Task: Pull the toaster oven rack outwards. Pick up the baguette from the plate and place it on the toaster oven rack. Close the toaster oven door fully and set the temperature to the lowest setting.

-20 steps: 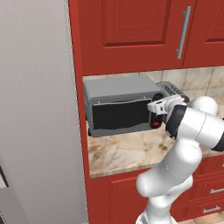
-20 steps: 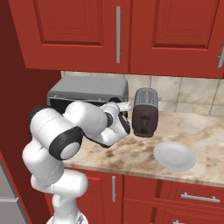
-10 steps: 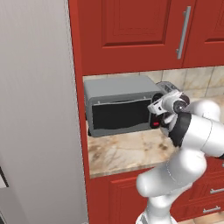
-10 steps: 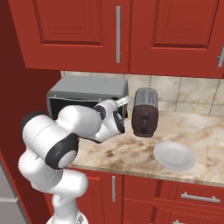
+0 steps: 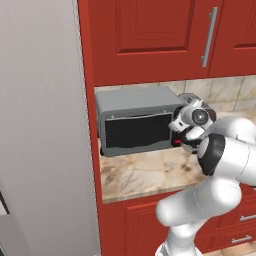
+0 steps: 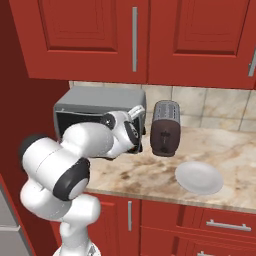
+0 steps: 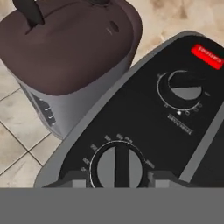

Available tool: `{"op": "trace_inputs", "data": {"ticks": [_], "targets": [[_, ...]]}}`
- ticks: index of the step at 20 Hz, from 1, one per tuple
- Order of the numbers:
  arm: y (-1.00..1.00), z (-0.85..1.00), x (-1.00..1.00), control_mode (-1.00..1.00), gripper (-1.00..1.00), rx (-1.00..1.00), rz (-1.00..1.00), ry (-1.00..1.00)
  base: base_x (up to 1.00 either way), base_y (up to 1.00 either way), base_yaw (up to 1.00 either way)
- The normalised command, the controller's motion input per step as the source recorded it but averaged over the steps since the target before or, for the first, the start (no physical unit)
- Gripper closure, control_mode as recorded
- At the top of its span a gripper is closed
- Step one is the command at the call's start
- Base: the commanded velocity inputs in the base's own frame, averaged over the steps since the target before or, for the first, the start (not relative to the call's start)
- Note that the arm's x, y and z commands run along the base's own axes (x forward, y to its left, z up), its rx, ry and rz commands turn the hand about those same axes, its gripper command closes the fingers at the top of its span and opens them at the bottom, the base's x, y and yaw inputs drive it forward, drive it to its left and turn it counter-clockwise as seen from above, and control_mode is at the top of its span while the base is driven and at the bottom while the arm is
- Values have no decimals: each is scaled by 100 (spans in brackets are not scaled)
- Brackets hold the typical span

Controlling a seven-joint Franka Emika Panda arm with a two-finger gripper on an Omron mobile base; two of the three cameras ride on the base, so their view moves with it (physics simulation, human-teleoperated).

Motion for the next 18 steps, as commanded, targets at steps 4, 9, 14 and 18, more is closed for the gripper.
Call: {"op": "trace_inputs", "data": {"ticks": [4,9,14,18], "targets": [[-41,-96,-16,-100,100,-32,54,-1,0,0,0],[-40,-75,-23,-100,100,-25,66,-19,0,0,0],[-32,-9,-12,-100,100,-39,65,-22,0,0,0],[-29,0,-9,-100,100,-45,61,-25,0,0,0]]}}
